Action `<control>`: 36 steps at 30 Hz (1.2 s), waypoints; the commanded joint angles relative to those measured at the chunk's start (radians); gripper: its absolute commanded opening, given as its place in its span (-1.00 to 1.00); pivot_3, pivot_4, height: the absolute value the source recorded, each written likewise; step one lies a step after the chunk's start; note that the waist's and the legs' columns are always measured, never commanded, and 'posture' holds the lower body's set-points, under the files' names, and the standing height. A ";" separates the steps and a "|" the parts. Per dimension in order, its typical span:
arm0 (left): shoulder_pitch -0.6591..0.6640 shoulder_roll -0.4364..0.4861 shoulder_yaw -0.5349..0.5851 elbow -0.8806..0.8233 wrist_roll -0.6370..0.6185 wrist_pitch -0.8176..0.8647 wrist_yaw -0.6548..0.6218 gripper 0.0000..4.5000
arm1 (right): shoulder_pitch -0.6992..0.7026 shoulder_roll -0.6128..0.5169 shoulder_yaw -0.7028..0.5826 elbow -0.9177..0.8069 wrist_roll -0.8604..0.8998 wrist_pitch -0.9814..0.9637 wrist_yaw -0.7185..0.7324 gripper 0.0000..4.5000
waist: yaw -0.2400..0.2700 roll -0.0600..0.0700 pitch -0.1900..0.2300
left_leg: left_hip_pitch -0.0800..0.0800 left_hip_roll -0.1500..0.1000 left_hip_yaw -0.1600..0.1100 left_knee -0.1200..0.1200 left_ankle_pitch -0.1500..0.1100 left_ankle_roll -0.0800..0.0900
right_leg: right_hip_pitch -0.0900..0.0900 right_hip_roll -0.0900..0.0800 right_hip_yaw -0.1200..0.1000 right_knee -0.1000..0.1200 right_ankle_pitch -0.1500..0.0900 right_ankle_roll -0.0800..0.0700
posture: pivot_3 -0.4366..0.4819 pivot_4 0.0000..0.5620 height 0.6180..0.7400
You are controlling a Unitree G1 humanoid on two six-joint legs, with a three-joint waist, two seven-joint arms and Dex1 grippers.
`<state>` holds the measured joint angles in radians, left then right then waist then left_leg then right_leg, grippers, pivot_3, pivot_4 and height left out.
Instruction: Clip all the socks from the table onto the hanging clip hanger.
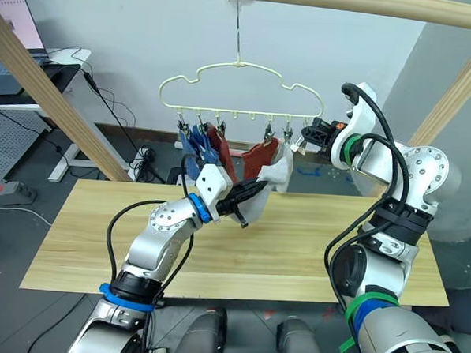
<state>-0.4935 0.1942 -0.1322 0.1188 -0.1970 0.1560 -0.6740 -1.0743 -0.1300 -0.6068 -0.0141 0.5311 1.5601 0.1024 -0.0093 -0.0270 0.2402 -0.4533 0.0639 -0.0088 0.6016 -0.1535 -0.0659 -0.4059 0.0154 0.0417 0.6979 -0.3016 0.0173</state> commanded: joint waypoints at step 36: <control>-0.094 -0.076 -0.004 0.052 -0.014 -0.019 0.001 -0.19 | 0.234 -0.263 0.314 -0.234 -0.030 -0.302 0.236 1.00 | -0.021 0.000 0.000 | -0.001 -0.001 0.001 -0.002 0.000 0.000 | 0.000 0.000 0.001 -0.002 -0.001 0.001 | -0.05 -0.19 1.00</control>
<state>-0.5805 0.1213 -0.1302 0.2066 -0.1996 0.1333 -0.6675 -0.8477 -0.3730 -0.3337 -0.1918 0.5058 1.3408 0.2884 -0.0302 -0.0268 0.2404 -0.4544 0.0628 -0.0082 0.5999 -0.1536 -0.0657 -0.4061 0.0155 0.0428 0.6956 -0.3024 0.0186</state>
